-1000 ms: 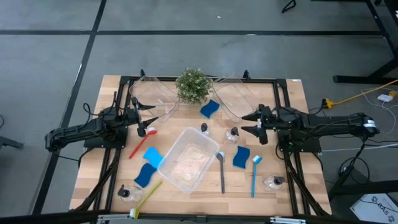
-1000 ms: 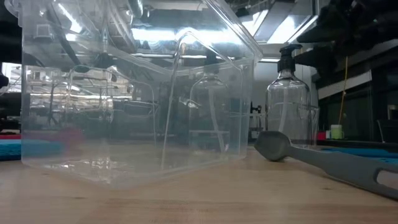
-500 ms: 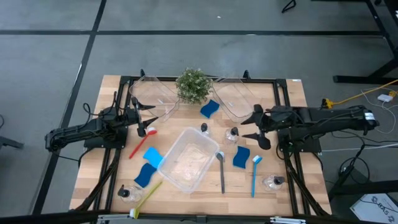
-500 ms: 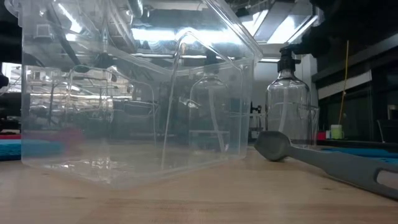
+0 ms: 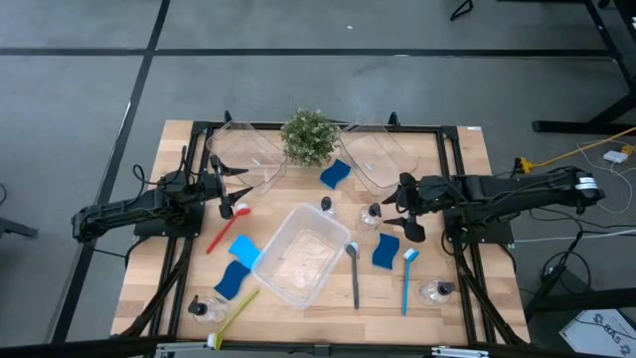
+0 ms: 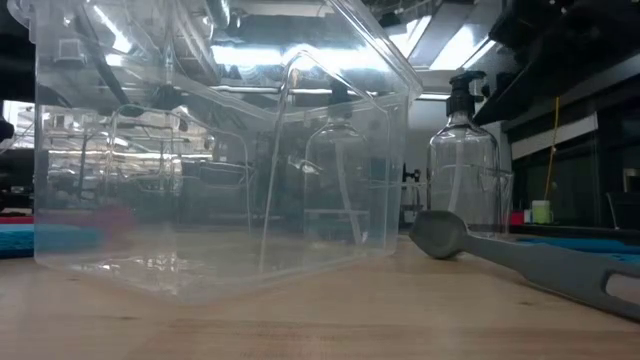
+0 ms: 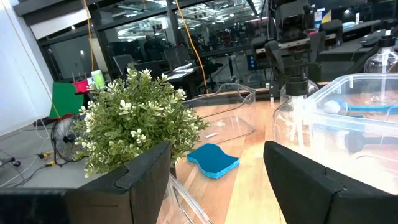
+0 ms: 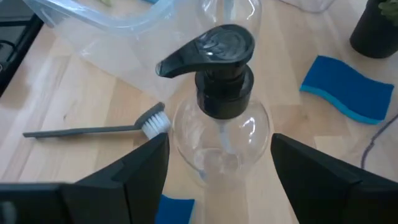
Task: Pick & Place Kitchen Sink Supplies
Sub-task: Put the liquid dispenser bottle into the white bin
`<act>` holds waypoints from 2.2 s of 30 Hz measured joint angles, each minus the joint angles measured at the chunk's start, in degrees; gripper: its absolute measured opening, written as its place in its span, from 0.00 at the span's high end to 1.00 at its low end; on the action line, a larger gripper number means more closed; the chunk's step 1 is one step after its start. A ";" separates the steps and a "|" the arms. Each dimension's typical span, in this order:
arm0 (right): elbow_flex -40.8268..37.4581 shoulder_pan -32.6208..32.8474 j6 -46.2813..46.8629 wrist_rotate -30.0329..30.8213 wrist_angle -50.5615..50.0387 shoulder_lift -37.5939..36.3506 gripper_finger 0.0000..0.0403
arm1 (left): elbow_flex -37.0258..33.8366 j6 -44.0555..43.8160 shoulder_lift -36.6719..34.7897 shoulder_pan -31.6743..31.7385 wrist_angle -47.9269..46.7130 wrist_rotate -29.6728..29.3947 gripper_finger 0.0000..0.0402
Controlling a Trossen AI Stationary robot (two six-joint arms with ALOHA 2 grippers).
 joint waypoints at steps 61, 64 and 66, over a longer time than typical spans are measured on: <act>12.46 -0.04 1.02 0.02 2.98 11.05 0.65 | 0.00 0.00 0.00 0.00 0.00 0.02 0.37; 15.81 -0.04 -0.27 0.06 -1.52 11.05 0.63 | 0.00 0.01 0.00 0.00 0.00 0.01 0.37; 18.18 -0.04 -0.42 0.04 -4.48 11.05 0.64 | 0.00 0.00 -0.02 0.00 0.00 0.02 0.37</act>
